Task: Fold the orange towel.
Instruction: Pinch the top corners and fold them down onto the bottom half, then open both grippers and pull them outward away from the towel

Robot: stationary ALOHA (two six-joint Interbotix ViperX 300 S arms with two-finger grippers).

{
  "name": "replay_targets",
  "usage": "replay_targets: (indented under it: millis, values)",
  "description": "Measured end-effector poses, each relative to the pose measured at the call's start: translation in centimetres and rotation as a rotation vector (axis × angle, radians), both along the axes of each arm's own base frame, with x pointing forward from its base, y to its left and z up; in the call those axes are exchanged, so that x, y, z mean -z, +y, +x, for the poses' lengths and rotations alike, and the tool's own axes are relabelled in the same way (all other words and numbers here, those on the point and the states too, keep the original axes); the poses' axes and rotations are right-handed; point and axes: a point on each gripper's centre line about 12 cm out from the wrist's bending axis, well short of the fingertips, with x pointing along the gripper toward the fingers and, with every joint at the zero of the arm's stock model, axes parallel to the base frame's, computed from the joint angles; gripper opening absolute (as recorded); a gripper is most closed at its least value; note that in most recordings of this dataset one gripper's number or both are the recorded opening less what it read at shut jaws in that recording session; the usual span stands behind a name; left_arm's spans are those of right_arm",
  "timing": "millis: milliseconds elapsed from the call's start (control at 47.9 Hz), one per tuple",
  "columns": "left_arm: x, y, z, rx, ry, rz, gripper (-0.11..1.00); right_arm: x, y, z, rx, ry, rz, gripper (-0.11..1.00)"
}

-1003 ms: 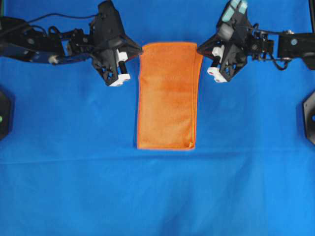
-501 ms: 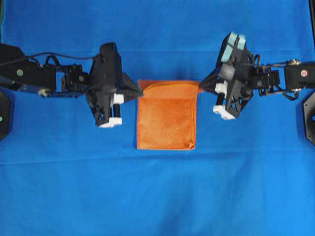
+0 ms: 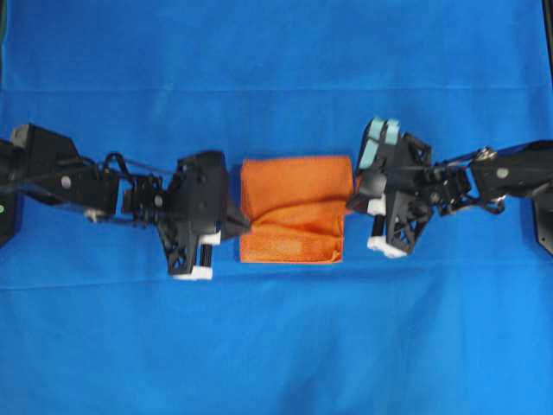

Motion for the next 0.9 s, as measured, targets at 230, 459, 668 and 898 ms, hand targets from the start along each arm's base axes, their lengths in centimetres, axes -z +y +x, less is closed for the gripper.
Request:
replay_targets:
  millis: [230, 459, 668, 898]
  values:
    - [0.9, -0.9, 0.2, 0.02, -0.006, -0.002, 0.02, 0.9, 1.1, 1.0, -0.023, 0.02, 0.008, 0.02]
    - [1.3, -0.9, 0.2, 0.02, 0.002, -0.001, 0.02, 0.6, 1.4, 1.4, -0.034, -0.003, 0.019, 0.03]
    - [1.6, -0.8, -0.1, 0.019, 0.014, -0.001, 0.34, 0.6, 1.9, 1.5, -0.034, -0.007, 0.033, 0.43]
    - [0.0, -0.8, -1.0, 0.033, 0.045, 0.014, 0.63, -0.9, 2.6, 1.4, -0.056, -0.02, 0.008, 0.58]
